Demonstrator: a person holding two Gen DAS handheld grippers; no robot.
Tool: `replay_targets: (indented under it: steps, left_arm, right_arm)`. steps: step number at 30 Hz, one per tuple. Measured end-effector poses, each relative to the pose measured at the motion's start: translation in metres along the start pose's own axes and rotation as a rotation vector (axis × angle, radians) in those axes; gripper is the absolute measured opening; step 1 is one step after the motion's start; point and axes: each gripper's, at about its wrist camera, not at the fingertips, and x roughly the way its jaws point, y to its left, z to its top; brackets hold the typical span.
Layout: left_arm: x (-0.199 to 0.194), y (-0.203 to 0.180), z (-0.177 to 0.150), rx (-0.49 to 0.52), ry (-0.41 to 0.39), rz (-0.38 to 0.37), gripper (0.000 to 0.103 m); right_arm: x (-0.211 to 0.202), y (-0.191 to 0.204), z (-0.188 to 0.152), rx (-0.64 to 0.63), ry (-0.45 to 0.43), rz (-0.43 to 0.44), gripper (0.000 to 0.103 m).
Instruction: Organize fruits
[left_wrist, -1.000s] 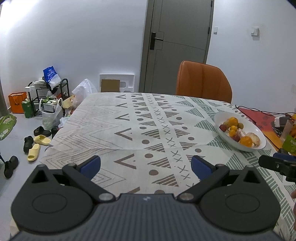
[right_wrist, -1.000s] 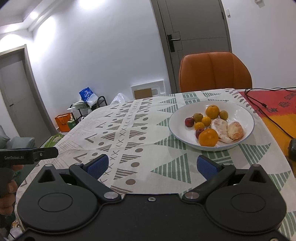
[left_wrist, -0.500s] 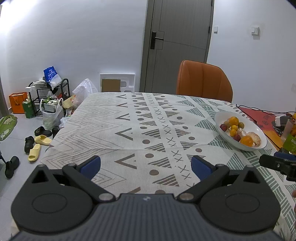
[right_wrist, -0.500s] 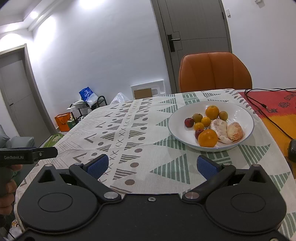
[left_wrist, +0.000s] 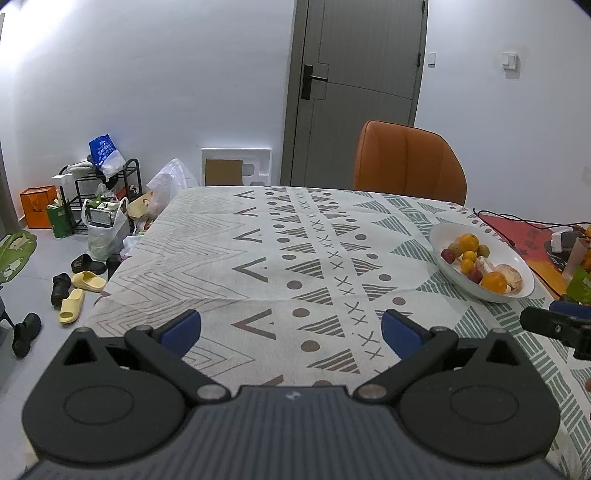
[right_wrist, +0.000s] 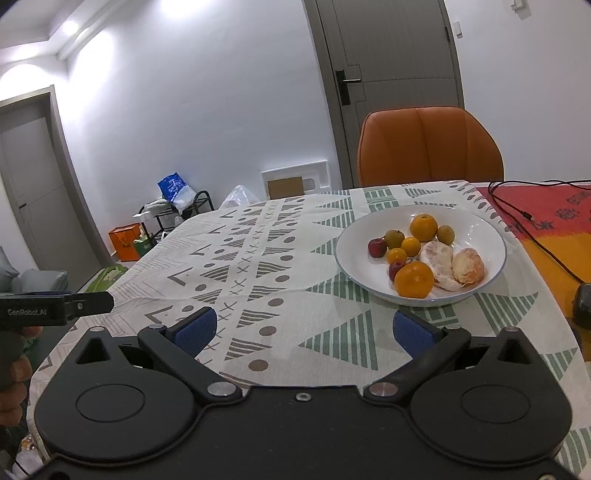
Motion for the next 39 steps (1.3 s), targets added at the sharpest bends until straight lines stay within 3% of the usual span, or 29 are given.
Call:
replay_targets:
  steps: [39]
  left_arm:
    - [-0.0002,0.0007,0.0056,0.005,0.000,0.005,0.103]
  right_arm:
    - [0.0018,0.0074,0.0073,-0.047,0.018,0.001,0.103]
